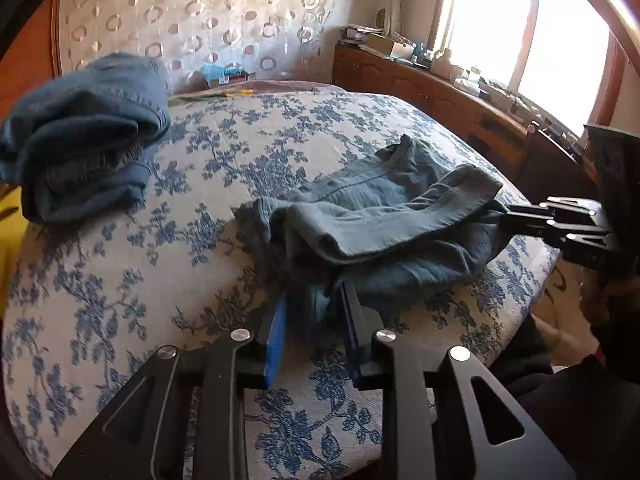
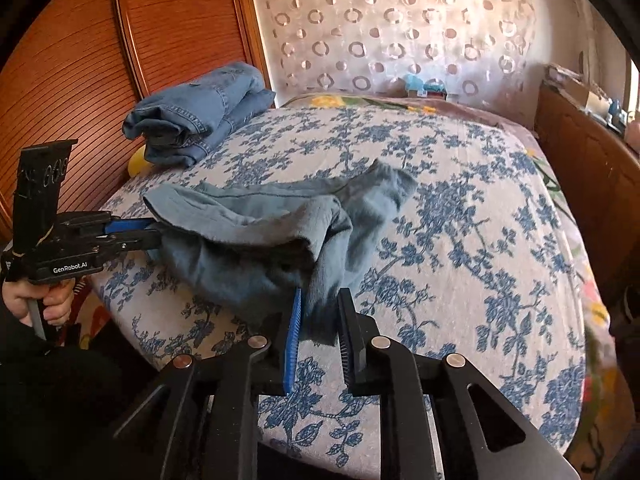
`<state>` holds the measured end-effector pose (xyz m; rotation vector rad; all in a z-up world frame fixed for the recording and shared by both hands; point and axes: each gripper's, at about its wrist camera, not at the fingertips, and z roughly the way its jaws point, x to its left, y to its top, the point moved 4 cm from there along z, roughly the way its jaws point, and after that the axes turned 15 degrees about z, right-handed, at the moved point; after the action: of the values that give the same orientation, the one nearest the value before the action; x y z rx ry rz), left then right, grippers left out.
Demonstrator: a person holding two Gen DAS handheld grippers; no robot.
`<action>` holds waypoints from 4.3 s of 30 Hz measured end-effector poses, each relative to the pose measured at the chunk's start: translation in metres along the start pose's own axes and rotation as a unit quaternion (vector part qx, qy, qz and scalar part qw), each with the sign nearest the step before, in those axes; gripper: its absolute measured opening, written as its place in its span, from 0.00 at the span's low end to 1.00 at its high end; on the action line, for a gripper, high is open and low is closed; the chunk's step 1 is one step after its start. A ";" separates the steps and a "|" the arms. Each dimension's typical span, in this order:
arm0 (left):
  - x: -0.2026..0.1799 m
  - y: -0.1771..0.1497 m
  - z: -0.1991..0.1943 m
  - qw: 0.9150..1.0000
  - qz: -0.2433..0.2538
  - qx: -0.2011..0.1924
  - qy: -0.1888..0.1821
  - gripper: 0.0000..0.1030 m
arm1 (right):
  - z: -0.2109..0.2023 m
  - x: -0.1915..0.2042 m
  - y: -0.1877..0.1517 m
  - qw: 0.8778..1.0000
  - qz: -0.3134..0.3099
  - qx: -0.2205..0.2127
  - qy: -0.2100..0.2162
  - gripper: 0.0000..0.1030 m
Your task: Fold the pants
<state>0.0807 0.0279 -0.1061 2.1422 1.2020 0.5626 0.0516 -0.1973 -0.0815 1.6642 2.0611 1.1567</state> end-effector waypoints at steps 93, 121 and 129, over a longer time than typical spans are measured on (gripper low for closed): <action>0.042 0.079 0.067 1.000 0.010 0.007 0.017 0.19 | 0.108 -0.011 0.066 0.999 -0.002 0.020 -0.036 0.49; 0.034 0.043 0.078 0.999 0.009 0.043 0.031 0.81 | 0.113 -0.003 0.064 0.998 -0.030 0.027 -0.050 0.66; 0.033 0.041 0.075 0.999 0.007 0.038 0.033 0.81 | 0.095 -0.016 0.067 0.999 -0.008 0.024 -0.033 0.66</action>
<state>0.1681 0.0175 -0.1300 2.2123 1.2643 0.6066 0.1641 -0.1694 -0.1008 1.6817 2.0742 1.0404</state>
